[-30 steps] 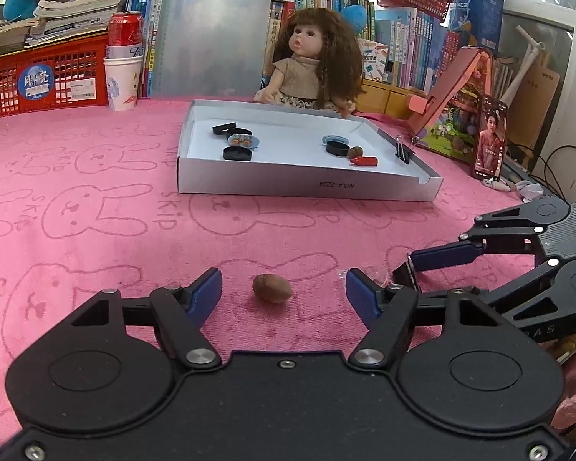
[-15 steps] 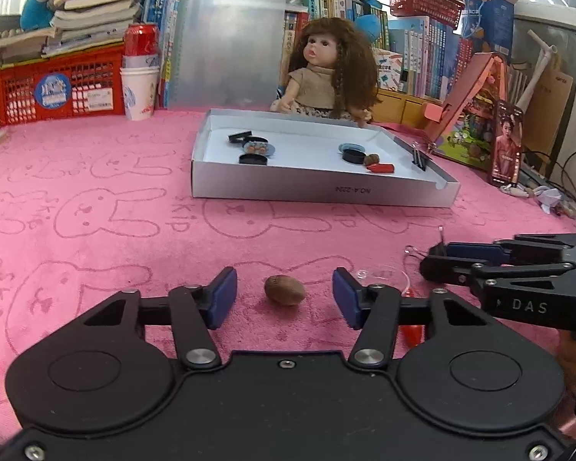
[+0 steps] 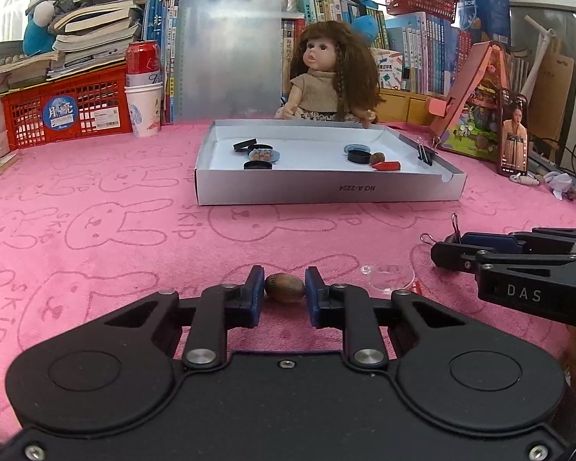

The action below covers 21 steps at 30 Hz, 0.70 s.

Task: Organize rigid objects
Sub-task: 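Grasp the brown nut with the left tool while the right tool grasps the binder clip, then carry the nut and the binder clip with both tools over the white box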

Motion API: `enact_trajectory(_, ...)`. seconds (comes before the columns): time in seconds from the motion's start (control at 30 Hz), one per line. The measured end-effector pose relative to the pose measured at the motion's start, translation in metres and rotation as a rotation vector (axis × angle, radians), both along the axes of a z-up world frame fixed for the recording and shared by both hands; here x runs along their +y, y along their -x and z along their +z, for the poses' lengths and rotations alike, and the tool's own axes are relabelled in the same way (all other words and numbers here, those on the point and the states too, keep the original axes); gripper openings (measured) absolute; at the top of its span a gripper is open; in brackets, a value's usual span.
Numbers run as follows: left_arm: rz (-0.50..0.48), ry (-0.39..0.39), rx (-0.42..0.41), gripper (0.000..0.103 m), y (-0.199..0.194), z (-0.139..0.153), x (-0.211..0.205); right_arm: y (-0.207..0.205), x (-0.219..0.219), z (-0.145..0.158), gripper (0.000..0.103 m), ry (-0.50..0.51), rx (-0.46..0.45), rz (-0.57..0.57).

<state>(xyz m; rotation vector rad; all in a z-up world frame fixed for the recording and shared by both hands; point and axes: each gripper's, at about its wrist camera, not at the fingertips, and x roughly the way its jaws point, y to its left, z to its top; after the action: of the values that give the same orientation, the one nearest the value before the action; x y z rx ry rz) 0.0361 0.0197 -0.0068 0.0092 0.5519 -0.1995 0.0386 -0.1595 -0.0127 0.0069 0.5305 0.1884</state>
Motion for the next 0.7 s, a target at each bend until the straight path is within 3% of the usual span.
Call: enact_trajectory(0.7, 0.029, 0.035, -0.046, 0.021, -0.036, 0.031, -0.001, -0.016, -0.028, 0.018, 0.041, -0.054, -0.016, -0.149)
